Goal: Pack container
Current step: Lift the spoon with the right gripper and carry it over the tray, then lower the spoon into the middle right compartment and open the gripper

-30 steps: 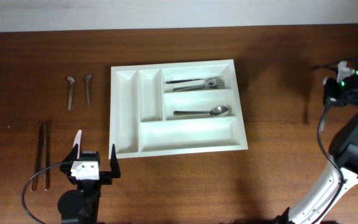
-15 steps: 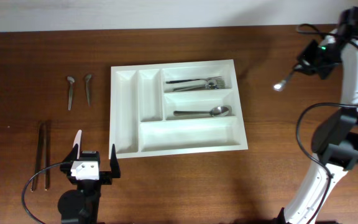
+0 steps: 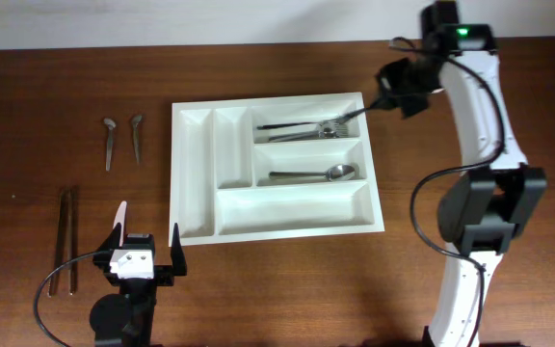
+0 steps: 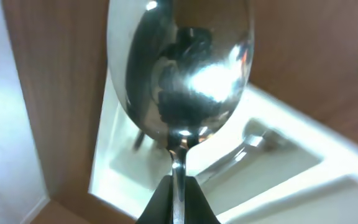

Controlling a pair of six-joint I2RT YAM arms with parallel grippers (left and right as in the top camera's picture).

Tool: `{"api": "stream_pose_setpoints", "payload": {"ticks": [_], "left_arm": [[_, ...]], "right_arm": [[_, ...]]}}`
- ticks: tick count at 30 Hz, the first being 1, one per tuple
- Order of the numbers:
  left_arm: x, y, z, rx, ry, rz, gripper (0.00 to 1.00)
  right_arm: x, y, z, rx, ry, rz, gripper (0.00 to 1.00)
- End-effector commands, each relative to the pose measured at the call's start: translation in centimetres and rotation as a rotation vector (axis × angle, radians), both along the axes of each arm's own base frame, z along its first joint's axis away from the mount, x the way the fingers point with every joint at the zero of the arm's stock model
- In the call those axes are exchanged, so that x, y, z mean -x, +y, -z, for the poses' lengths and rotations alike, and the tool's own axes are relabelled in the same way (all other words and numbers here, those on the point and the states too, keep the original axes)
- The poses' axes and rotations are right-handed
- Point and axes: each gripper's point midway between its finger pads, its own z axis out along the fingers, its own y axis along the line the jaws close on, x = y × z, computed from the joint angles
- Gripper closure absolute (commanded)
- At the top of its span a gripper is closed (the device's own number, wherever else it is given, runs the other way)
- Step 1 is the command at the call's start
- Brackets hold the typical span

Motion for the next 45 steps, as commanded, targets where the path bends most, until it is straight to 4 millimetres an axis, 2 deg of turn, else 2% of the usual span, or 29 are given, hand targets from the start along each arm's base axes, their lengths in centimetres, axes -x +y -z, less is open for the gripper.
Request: {"api": "stream_pose_setpoints", "payload": {"ticks": [1, 4, 9, 16, 22, 27, 33, 45], "left_arm": [[0.0, 0.2, 0.1, -0.018, -0.001, -0.009, 0.01], [0.0, 0.2, 0.1, -0.018, 0.0, -0.009, 0.01], [0.0, 0.2, 0.1, -0.018, -0.001, -0.009, 0.01], [0.0, 0.2, 0.1, -0.018, 0.0, -0.009, 0.01], [0.0, 0.2, 0.1, -0.018, 0.0, -0.01, 0.01], [0.0, 0.2, 0.1, -0.018, -0.001, -0.009, 0.01], [0.0, 0.2, 0.1, -0.018, 0.0, -0.009, 0.01], [0.0, 0.2, 0.1, -0.018, 0.0, -0.009, 0.01]], "right_arm": [[0.6, 3.5, 0.2, -0.041, 0.135, 0.225, 0.96], [1.6, 5.5, 0.7, 0.024, 0.167, 0.246, 0.96], [4.0, 7.2, 1.5, 0.162, 0.211, 0.259, 0.96], [4.4, 7.0, 2.4, 0.334, 0.161, 0.258, 0.96], [5.7, 7.4, 4.5, 0.354, 0.223, 0.302, 0.96], [5.9, 8.2, 6.1, 0.346, 0.232, 0.293, 0.96], [5.9, 10.0, 7.2, 0.331, 0.208, 0.263, 0.96], [7.5, 12.8, 8.6, 0.337, 0.22, 0.248, 0.96]]}}
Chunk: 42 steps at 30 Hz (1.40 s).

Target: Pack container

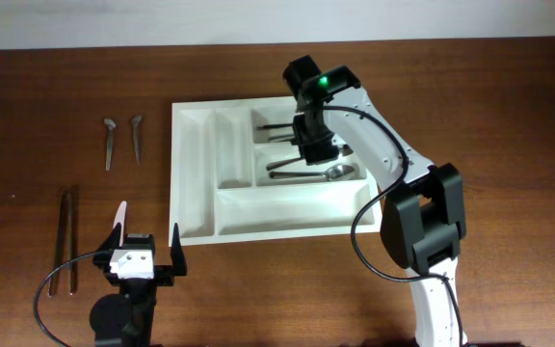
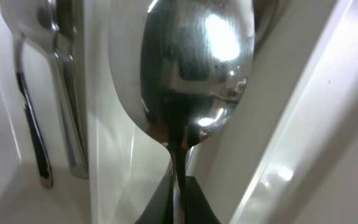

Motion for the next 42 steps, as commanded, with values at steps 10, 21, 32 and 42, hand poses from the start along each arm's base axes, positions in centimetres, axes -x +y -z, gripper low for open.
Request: {"api": "stream_pose_setpoints", "payload": {"ticks": [10, 21, 32, 42], "left_arm": [[0.0, 0.2, 0.1, -0.018, -0.001, -0.009, 0.01], [0.0, 0.2, 0.1, -0.018, 0.0, -0.009, 0.01], [0.0, 0.2, 0.1, -0.018, 0.0, -0.009, 0.01], [0.0, 0.2, 0.1, -0.018, -0.001, -0.009, 0.01]], "right_arm": [[-1.6, 1.4, 1.4, -0.015, -0.069, 0.015, 0.79], [-7.6, -1.1, 0.2, 0.049, -0.302, -0.326, 0.04], [-12.1, -15.3, -5.3, 0.496, -0.288, -1.091, 0.01], [-8.3, -28.6, -7.3, 0.543, -0.008, -1.452, 0.01]]}}
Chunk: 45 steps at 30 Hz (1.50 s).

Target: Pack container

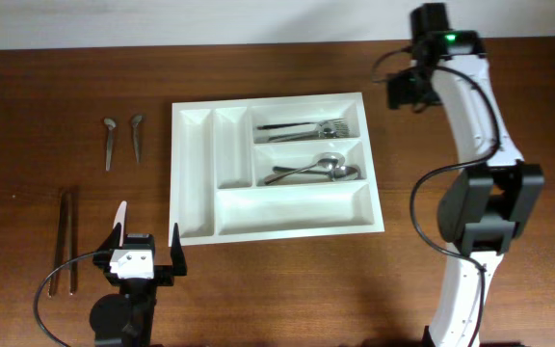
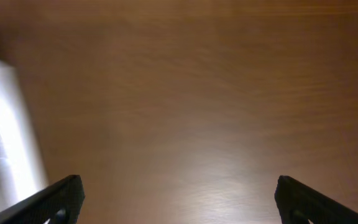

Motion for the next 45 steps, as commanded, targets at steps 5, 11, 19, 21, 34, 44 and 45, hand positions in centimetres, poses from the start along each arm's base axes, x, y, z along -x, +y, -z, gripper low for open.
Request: {"api": "stream_pose_setpoints", "payload": {"ticks": [5, 11, 19, 21, 34, 44, 45], "left_arm": [[0.0, 0.2, 0.1, -0.018, -0.001, -0.009, 0.01], [0.0, 0.2, 0.1, -0.018, 0.0, -0.009, 0.01], [0.0, 0.2, 0.1, -0.018, -0.001, -0.009, 0.01], [0.0, 0.2, 0.1, -0.018, 0.0, -0.009, 0.01], [-0.2, 0.1, -1.2, -0.019, -0.054, -0.003, 0.01], [0.0, 0.0, 0.0, -0.015, -0.005, 0.002, 0.01], [0.0, 0.0, -0.1, -0.016, -0.008, 0.002, 0.01]], "right_arm": [[2.6, -6.3, -0.9, -0.026, 0.092, -0.175, 0.01], [4.3, -9.5, -0.6, -0.082, 0.112, -0.147, 0.01], [4.2, -11.8, -0.8, -0.072, 0.08, -0.105, 0.01], [4.0, -11.8, -0.9, -0.069, 0.074, -0.105, 0.01], [4.0, -11.7, -0.9, -0.069, 0.074, -0.106, 0.01], [4.0, -11.7, -0.9, -0.069, 0.074, -0.106, 0.01], [4.0, -11.7, -0.9, -0.069, 0.074, -0.106, 0.01]]}}
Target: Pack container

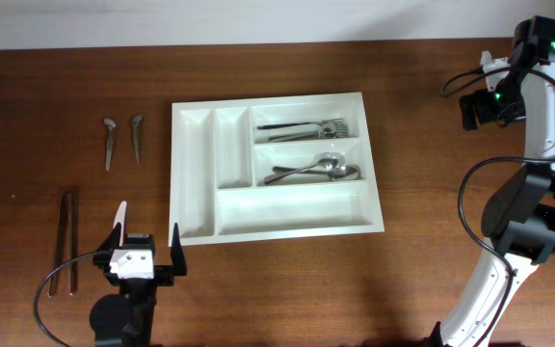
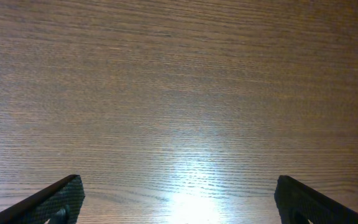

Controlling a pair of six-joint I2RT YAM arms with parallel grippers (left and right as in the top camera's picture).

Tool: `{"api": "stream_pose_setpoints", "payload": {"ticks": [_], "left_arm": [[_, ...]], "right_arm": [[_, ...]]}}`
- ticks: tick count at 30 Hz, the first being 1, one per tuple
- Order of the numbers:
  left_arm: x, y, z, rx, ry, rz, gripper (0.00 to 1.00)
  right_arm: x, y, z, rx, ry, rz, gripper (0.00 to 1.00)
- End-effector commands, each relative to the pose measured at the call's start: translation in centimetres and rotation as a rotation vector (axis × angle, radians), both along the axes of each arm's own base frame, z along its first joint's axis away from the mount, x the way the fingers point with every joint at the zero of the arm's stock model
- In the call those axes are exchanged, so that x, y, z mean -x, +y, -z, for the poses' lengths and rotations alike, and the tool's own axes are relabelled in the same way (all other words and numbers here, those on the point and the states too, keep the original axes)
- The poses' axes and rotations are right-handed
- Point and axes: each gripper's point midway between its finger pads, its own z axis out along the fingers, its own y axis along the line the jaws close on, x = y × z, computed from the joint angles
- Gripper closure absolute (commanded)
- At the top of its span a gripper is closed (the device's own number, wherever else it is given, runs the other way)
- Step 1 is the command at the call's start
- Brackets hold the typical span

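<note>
A white cutlery tray lies mid-table in the overhead view. Its upper right compartment holds forks; the one below holds two spoons. Two small spoons and a pair of dark chopsticks lie on the wood left of the tray. My right gripper hangs over bare table far right of the tray, open, its fingertips spread wide with only wood grain between them. My left gripper sits near the front edge, below the tray's left corner, open and empty.
The table's back edge and a pale wall run along the top of the overhead view. The right arm's base stands at the right side; the left arm's base is at the front left.
My right gripper has moved further right, from just beside the tray's upper right corner to the far right of the table. It stays open. The left arm and the cutlery have not moved.
My right gripper first held a spoon near the tray's upper right corner. Then it was down in the tray with the spoon over the spoon compartment. Later it was open beside the tray, a second spoon lying in that compartment. Now it is far right.
</note>
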Motion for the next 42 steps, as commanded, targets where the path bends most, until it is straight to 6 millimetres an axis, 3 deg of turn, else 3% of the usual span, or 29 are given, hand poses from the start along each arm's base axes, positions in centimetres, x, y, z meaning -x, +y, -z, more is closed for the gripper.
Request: {"api": "stream_pose_setpoints", "payload": {"ticks": [1, 6, 11, 15, 19, 24, 30, 34, 39, 42], "left_arm": [[0.0, 0.0, -0.2, -0.01, -0.013, 0.003, 0.01], [0.4, 0.6, -2.6, -0.003, -0.015, -0.032, 0.01], [1.3, 4.5, -7.0, -0.124, 0.089, -0.243, 0.01], [1.2, 7.0, -10.9, -0.239, 0.246, -0.361, 0.01], [0.9, 8.2, -12.0, -0.26, 0.541, -0.374, 0.01], [-0.5, 9.9, -10.6, -0.272, 0.846, -0.375, 0.01], [-2.5, 9.9, -4.7, -0.218, 1.082, -0.353, 0.01], [-3.6, 12.2, -2.9, -0.292, 1.156, -0.448, 0.01], [-5.6, 13.8, -1.8, -0.035, 1.069, -0.576, 0.01], [-5.9, 13.3, -0.8, 0.154, 1.06, -0.527, 0.01]], "right_arm": [[-0.2, -0.1, -1.7, 0.005, -0.041, -0.002, 0.01], [-0.2, -0.1, -1.7, 0.005, -0.041, -0.002, 0.01], [-0.2, -0.1, -1.7, 0.005, -0.041, -0.002, 0.01], [-0.2, -0.1, -1.7, 0.005, -0.041, -0.002, 0.01], [-0.2, -0.1, -1.7, 0.005, -0.042, -0.002, 0.01], [-0.2, -0.1, -1.7, 0.005, -0.041, -0.002, 0.01], [-0.2, -0.1, -1.7, 0.005, -0.041, -0.002, 0.01], [-0.2, -0.1, -1.7, 0.005, -0.041, -0.002, 0.02], [-0.2, -0.1, -1.7, 0.005, -0.041, -0.002, 0.01], [-0.2, -0.1, -1.7, 0.005, -0.041, -0.002, 0.01]]}}
